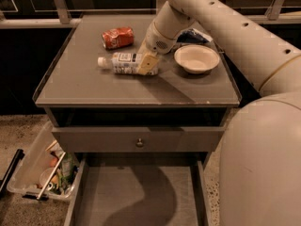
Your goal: Place blue plastic bottle into middle drawer
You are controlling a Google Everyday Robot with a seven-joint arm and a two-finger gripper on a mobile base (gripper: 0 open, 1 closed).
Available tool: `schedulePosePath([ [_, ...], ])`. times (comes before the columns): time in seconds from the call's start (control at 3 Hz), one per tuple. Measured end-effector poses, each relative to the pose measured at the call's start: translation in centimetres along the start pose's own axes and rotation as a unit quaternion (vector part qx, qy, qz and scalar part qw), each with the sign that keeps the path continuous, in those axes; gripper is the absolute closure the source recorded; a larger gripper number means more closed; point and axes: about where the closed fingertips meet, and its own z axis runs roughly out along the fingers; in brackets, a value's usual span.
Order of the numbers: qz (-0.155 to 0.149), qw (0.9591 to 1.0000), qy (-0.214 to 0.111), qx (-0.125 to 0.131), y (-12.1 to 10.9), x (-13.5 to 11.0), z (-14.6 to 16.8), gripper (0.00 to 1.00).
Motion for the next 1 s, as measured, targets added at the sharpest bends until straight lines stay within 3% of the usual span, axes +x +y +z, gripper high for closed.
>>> schedulePosePath([
  [0.33, -0.001, 1.0000, 0.009, -0.001, 1.0, 0.6, -0.7, 1.00],
  [1.0, 0.014, 0.9995, 0.011, 0.027, 5.2, 3.2, -6.1, 1.00],
])
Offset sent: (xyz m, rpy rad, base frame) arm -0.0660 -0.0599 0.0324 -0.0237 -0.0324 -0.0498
